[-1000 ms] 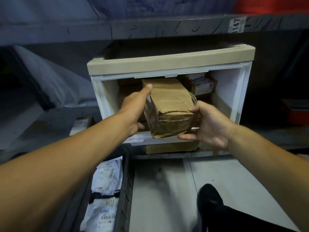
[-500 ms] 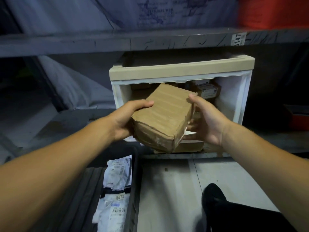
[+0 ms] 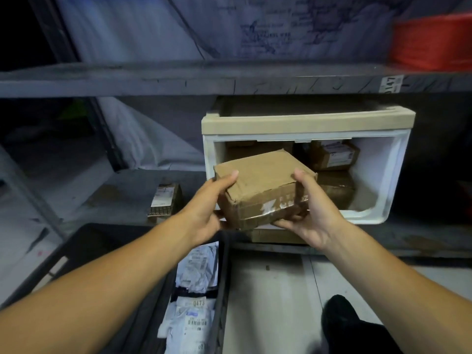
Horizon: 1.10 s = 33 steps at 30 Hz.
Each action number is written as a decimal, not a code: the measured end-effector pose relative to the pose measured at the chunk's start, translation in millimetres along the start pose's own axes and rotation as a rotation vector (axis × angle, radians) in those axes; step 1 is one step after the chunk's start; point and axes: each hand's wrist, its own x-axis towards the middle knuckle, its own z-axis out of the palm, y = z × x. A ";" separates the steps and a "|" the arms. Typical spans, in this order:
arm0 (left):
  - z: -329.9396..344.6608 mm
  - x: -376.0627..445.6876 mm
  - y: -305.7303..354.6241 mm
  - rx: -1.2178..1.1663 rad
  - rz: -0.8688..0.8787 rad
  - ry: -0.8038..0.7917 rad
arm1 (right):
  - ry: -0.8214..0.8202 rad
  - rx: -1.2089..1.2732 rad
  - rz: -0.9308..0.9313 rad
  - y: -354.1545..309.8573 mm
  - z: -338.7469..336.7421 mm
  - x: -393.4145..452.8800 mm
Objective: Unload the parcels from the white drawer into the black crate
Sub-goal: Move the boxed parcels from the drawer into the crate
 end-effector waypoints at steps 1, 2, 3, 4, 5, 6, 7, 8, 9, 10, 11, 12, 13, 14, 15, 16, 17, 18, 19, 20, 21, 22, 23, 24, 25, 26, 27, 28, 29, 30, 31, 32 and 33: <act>-0.2 -1.7 1.4 0.010 0.017 0.020 | -0.025 -0.044 0.006 1.2 0.5 -2.4; -1.9 -3.1 3.7 0.009 0.018 0.042 | -0.056 -0.109 0.010 1.2 -0.7 -5.0; -4.8 -5.3 7.3 0.007 0.011 0.059 | -0.090 -0.184 0.003 -0.3 -2.7 -7.9; -9.2 -7.1 11.4 0.011 0.004 0.068 | -0.125 -0.271 -0.024 -3.0 -4.9 -11.2; -14.9 -8.1 15.6 0.023 -0.003 0.068 | -0.157 -0.361 -0.074 -6.0 -7.7 -14.0; -20.3 -9.9 19.4 0.040 -0.014 0.061 | -0.185 -0.436 -0.131 -8.5 -11.8 -14.1; -24.6 -12.7 23.0 0.060 -0.024 0.053 | -0.209 -0.478 -0.186 -10.9 -15.1 -13.0; -27.1 -15.5 25.8 0.080 -0.035 0.044 | -0.243 -0.488 -0.224 -13.0 -16.8 -12.4; -28.4 -18.5 27.9 0.096 -0.046 0.029 | -0.287 -0.489 -0.240 -14.2 -18.0 -10.7; -29.1 -21.2 28.8 0.114 -0.057 0.019 | -0.332 -0.490 -0.236 -14.8 -18.5 -9.3; -29.5 -23.1 28.9 0.129 -0.061 0.015 | -0.368 -0.498 -0.229 -14.6 -17.5 -9.4; -30.1 -24.4 29.0 0.130 -0.064 0.014 | -0.380 -0.506 -0.223 -13.7 -16.6 -9.2; -30.8 -24.3 29.1 0.116 -0.061 0.010 | -0.373 -0.509 -0.225 -13.0 -14.2 -10.4; -31.2 -23.9 29.2 0.091 -0.051 -0.005 | -0.345 -0.503 -0.228 -12.6 -11.7 -11.6; -30.7 -24.0 30.1 0.063 -0.033 -0.028 | -0.311 -0.494 -0.228 -12.0 -10.2 -11.5; -29.5 -24.6 31.5 0.039 -0.016 -0.056 | -0.275 -0.488 -0.221 -12.0 -8.7 -11.7; -28.5 -25.1 32.8 0.023 -0.004 -0.096 | -0.242 -0.486 -0.207 -12.2 -7.2 -12.3; -27.5 -25.9 34.0 0.024 0.001 -0.139 | -0.218 -0.488 -0.188 -13.1 -5.5 -13.6; -25.4 -28.1 35.1 0.046 0.010 -0.166 | -0.200 -0.488 -0.159 -14.0 -3.6 -14.9; -23.6 -30.4 35.2 0.075 0.027 -0.178 | -0.185 -0.470 -0.116 -14.4 -1.8 -16.7; -22.7 -31.1 33.9 0.095 0.042 -0.174 | -0.166 -0.435 -0.066 -14.3 0.2 -17.9; -22.5 -31.2 31.9 0.101 0.049 -0.156 | -0.137 -0.396 -0.016 -14.2 1.5 -17.9; -22.6 -30.5 30.0 0.107 0.050 -0.135 | -0.108 -0.369 0.033 -13.7 1.8 -17.3; -22.9 -29.8 28.6 0.117 0.044 -0.115 | -0.091 -0.363 0.076 -13.6 1.9 -17.6; -23.9 -28.8 27.9 0.130 0.031 -0.093 | -0.088 -0.366 0.112 -13.4 1.5 -17.1; -25.1 -28.5 28.1 0.136 0.011 -0.071 | -0.100 -0.373 0.132 -13.3 0.5 -16.7; -26.6 -28.1 28.6 0.137 -0.007 -0.056 | -0.132 -0.382 0.131 -13.4 -1.2 -16.1; -28.2 -27.8 29.4 0.137 -0.019 -0.043 | -0.178 -0.394 0.107 -13.6 -3.1 -15.0; -30.1 -26.6 29.9 0.138 -0.026 -0.024 | -0.240 -0.412 0.067 -14.5 -4.3 -15.0; -32.9 -25.4 30.5 0.140 -0.032 0.003 | -0.306 -0.442 0.024 -15.2 -5.5 -14.3; -36.1 -24.1 31.1 0.141 -0.041 0.033 | -0.359 -0.492 -0.020 -15.2 -6.6 -12.6; -39.6 -22.8 32.0 0.140 -0.060 0.056 | -0.389 -0.558 -0.070 -15.0 -7.4 -11.3; -43.0 -21.9 33.2 0.137 -0.086 0.064 | -0.392 -0.631 -0.128 -14.3 -8.1 -10.6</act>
